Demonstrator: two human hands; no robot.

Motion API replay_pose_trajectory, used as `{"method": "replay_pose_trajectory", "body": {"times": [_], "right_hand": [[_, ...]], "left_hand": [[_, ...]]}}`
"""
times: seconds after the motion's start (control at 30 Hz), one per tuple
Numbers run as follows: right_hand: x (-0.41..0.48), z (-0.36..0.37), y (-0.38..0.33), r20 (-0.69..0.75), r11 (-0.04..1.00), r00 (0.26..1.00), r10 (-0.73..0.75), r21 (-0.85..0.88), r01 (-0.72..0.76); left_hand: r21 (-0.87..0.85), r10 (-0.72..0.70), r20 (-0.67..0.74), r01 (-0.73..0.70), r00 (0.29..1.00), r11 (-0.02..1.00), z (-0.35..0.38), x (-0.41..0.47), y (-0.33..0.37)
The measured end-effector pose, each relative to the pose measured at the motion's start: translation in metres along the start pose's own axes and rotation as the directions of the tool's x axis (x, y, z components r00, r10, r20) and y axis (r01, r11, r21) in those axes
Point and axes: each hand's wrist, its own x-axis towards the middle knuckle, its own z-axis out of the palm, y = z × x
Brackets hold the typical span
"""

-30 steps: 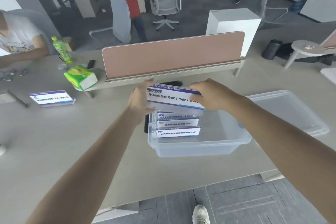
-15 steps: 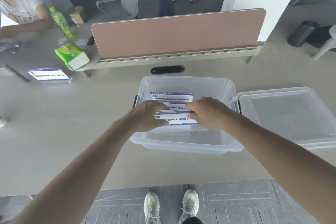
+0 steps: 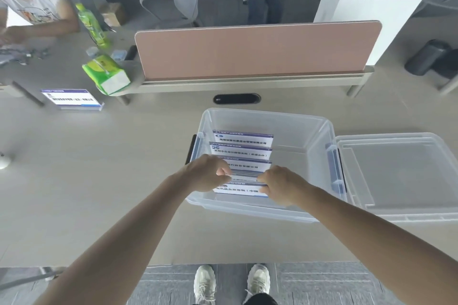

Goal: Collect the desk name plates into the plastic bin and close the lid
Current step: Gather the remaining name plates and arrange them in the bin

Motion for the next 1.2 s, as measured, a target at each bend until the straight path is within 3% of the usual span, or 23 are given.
{"method": "replay_pose_trajectory", "body": {"times": [0.27, 0.67, 0.83, 0.93, 1.2], "right_hand": [[0.024, 0.034, 0.005, 0.080, 0.990, 0.997, 0.023, 0.136, -0.034], [0.047, 0.022, 0.000, 0.315, 0.960, 0.946, 0.070, 0.238, -0.150], [0.054, 0.020, -0.013, 0.334, 0.955, 0.938, 0.087, 0.239, -0.174], [0.060, 0.024, -0.023, 0.335, 0.953, 0.936, 0.110, 0.230, -0.195], [0.058, 0.015, -0.026, 0.352, 0.973, 0.933, 0.072, 0.182, -0.144]], "left_hand": [[-0.183, -0.051, -0.180, 0.018, 0.982, 0.983, -0.007, 0.003, -0.023], [-0.203, -0.086, -0.223, 0.040, 0.971, 0.978, -0.019, 0.004, -0.029], [-0.201, -0.241, -0.416, 0.169, 0.877, 0.965, -0.022, 0.013, -0.036], [-0.255, -0.381, -0.382, 0.300, 0.842, 0.919, -0.022, 0.016, -0.041], [-0.202, -0.391, -0.325, 0.340, 0.861, 0.918, -0.023, 0.012, -0.037]]}}
